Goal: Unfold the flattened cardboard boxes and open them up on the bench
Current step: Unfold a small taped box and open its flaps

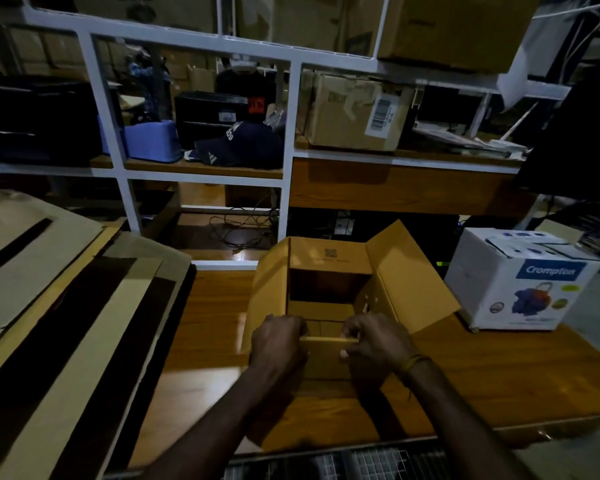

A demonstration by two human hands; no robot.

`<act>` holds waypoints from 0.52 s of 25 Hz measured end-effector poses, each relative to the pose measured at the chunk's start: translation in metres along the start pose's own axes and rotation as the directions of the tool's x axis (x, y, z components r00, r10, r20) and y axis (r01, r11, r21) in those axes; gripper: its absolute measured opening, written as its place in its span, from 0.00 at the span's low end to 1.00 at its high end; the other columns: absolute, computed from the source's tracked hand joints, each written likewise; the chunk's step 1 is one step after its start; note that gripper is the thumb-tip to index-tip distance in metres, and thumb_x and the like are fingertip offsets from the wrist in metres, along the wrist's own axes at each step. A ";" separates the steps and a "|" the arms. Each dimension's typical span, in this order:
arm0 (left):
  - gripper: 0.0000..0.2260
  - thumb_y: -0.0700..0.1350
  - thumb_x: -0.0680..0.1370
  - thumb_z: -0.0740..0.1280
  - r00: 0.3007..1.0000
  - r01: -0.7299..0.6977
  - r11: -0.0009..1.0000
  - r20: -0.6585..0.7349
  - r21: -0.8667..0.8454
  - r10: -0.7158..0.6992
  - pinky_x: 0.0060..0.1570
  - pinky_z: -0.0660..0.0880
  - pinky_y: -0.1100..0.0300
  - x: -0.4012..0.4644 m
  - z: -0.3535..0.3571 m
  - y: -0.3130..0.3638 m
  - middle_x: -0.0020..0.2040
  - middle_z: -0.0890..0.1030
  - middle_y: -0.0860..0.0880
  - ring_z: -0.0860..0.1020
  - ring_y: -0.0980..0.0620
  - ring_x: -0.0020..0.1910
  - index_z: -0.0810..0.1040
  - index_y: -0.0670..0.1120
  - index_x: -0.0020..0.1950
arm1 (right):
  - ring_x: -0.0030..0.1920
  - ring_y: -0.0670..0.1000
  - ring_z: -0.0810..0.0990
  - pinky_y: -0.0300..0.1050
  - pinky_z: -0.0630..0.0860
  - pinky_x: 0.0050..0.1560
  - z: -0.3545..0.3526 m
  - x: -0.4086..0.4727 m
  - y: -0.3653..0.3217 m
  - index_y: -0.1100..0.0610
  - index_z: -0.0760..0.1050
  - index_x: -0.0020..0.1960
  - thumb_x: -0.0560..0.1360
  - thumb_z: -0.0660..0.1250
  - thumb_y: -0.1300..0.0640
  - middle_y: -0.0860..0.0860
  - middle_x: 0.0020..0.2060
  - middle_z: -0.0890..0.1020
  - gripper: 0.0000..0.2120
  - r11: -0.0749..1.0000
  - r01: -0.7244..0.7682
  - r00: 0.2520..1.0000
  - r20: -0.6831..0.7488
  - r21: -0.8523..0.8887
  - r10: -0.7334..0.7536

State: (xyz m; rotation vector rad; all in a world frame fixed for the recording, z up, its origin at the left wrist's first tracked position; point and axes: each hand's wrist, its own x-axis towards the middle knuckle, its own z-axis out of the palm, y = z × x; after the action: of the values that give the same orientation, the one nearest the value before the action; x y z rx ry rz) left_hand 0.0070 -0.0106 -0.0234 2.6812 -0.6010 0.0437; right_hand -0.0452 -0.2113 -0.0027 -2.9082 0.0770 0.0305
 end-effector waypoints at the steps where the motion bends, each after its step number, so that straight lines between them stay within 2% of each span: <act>1: 0.14 0.53 0.72 0.75 0.999 -0.013 1.000 0.037 0.026 0.012 0.46 0.77 0.56 0.004 -0.002 0.000 0.51 0.82 0.54 0.77 0.52 0.54 0.79 0.57 0.56 | 0.43 0.44 0.78 0.43 0.75 0.39 -0.002 0.001 0.003 0.44 0.79 0.41 0.68 0.76 0.41 0.41 0.42 0.81 0.10 0.998 0.004 0.999 0.043 0.070 -0.007; 4: 0.19 0.64 0.72 0.70 0.986 -0.048 0.999 0.161 0.007 0.046 0.52 0.77 0.53 0.019 -0.010 0.000 0.55 0.82 0.53 0.77 0.50 0.56 0.79 0.58 0.59 | 0.39 0.44 0.78 0.44 0.77 0.40 -0.003 0.016 0.011 0.46 0.79 0.40 0.73 0.68 0.36 0.44 0.39 0.81 0.14 0.973 -0.025 0.993 0.121 0.231 -0.003; 6: 0.24 0.68 0.72 0.67 0.970 -0.036 0.998 0.238 -0.046 0.046 0.63 0.71 0.46 0.031 -0.012 -0.002 0.62 0.80 0.51 0.71 0.45 0.67 0.77 0.59 0.64 | 0.46 0.44 0.78 0.46 0.77 0.49 -0.001 0.036 0.017 0.46 0.81 0.50 0.74 0.65 0.35 0.45 0.49 0.82 0.17 0.980 -0.037 0.981 0.195 0.196 -0.002; 8: 0.29 0.68 0.72 0.68 0.946 0.003 0.998 0.324 -0.061 0.017 0.70 0.59 0.34 0.044 -0.009 -0.004 0.74 0.69 0.49 0.55 0.39 0.77 0.72 0.60 0.70 | 0.53 0.46 0.76 0.43 0.74 0.53 -0.002 0.056 0.020 0.47 0.77 0.64 0.75 0.66 0.37 0.47 0.59 0.79 0.22 0.994 -0.021 0.958 0.285 0.107 -0.010; 10: 0.33 0.66 0.72 0.69 0.935 -0.003 1.000 0.355 0.031 -0.008 0.70 0.49 0.29 0.062 -0.005 -0.007 0.79 0.58 0.50 0.44 0.37 0.79 0.66 0.61 0.74 | 0.60 0.50 0.76 0.44 0.73 0.57 -0.003 0.075 0.026 0.49 0.69 0.73 0.75 0.67 0.39 0.50 0.65 0.77 0.29 0.994 -0.061 0.936 0.351 0.095 0.024; 13: 0.35 0.65 0.73 0.68 0.941 -0.089 0.973 0.338 0.212 0.012 0.71 0.45 0.30 0.096 0.004 -0.009 0.81 0.49 0.50 0.39 0.36 0.78 0.59 0.61 0.77 | 0.73 0.55 0.66 0.48 0.66 0.70 -0.007 0.106 0.042 0.53 0.59 0.78 0.76 0.67 0.40 0.53 0.75 0.66 0.36 0.999 -0.050 0.934 0.353 -0.013 0.051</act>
State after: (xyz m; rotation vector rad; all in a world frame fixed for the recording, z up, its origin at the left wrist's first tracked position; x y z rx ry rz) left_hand 0.0979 -0.0439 -0.0193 2.9161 -0.8119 -0.3592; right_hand 0.0583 -0.2586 -0.0080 -2.8521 0.0895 0.5604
